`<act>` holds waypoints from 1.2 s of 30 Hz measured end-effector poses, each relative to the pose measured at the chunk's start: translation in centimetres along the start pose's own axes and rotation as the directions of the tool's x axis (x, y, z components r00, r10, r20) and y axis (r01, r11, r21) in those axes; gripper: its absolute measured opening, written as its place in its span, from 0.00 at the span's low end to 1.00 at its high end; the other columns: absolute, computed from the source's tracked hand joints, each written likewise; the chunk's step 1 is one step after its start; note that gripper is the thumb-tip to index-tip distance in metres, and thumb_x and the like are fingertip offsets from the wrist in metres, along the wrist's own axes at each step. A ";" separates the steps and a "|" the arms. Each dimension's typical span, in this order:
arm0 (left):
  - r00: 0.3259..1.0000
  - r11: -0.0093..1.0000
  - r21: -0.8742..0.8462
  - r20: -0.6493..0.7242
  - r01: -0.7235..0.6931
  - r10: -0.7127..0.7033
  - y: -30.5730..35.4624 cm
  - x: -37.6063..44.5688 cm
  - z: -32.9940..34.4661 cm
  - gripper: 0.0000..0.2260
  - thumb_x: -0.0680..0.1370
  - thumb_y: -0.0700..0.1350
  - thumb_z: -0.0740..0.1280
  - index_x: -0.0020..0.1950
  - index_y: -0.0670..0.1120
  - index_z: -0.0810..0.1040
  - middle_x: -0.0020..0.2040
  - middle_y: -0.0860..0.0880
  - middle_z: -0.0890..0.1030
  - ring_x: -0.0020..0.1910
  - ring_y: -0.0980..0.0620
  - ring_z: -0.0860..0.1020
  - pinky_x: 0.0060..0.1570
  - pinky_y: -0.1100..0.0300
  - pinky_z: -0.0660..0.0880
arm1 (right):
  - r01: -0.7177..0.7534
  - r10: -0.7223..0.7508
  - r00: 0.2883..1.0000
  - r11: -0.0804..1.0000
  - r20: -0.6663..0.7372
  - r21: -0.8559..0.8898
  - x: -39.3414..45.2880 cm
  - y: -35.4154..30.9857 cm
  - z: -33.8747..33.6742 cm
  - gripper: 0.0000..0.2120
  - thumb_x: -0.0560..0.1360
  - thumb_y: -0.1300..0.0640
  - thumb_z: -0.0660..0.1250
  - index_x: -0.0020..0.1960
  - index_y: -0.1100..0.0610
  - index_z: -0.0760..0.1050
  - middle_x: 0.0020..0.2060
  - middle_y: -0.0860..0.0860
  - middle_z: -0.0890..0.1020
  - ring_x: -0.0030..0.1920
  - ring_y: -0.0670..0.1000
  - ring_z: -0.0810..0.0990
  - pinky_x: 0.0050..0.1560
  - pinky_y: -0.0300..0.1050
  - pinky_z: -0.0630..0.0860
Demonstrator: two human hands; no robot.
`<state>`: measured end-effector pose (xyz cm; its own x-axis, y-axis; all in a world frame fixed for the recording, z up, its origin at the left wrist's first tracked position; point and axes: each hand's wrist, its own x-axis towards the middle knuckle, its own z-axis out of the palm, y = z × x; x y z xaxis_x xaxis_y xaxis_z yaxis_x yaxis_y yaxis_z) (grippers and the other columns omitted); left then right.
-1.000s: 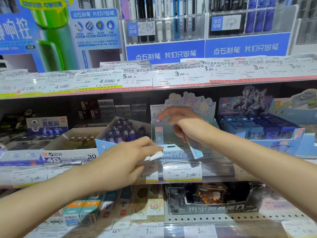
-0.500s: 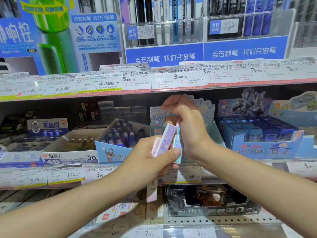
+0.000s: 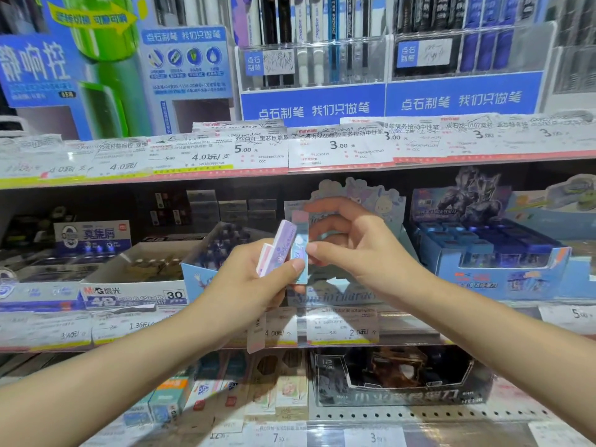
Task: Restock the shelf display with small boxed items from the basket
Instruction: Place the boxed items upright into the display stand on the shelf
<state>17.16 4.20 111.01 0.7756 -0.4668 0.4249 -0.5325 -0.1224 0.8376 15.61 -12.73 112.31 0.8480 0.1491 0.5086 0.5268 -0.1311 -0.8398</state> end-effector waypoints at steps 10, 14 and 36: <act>0.988 0.919 0.365 0.012 -0.147 0.153 -0.4 -0.3 -2.0 0.10 0.76 0.51 0.63 0.43 0.47 0.79 0.30 0.55 0.78 0.28 0.58 0.73 0.29 0.66 0.68 | 0.081 -0.082 0.997 0.985 -0.001 -0.152 0.8 -0.7 0.0 0.18 0.69 0.65 0.70 0.52 0.47 0.70 0.45 0.58 0.77 0.38 0.53 0.79 0.49 0.54 0.78; 0.954 0.642 0.705 0.221 -0.301 0.204 -1.2 -0.5 -3.8 0.17 0.76 0.44 0.61 0.64 0.54 0.73 0.56 0.52 0.77 0.53 0.54 0.75 0.53 0.57 0.72 | 0.104 -0.109 0.994 0.950 0.001 -0.295 0.9 -0.1 -0.6 0.20 0.71 0.67 0.68 0.52 0.43 0.70 0.45 0.53 0.75 0.36 0.53 0.79 0.46 0.48 0.75; 0.879 0.443 0.870 0.371 -0.216 -0.300 -1.5 -1.3 -3.1 0.30 0.78 0.42 0.56 0.71 0.68 0.48 0.73 0.65 0.48 0.50 0.57 0.77 0.55 0.56 0.73 | 0.124 -0.110 0.992 0.808 0.060 -0.576 0.8 3.8 0.1 0.09 0.72 0.54 0.69 0.45 0.60 0.76 0.37 0.56 0.79 0.39 0.55 0.76 0.43 0.58 0.74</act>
<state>18.05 7.73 110.28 0.7159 -0.6982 -0.0049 -0.6982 -0.7157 -0.0191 18.32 -13.01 109.54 0.7801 0.2210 0.5853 0.5646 -0.6517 -0.5064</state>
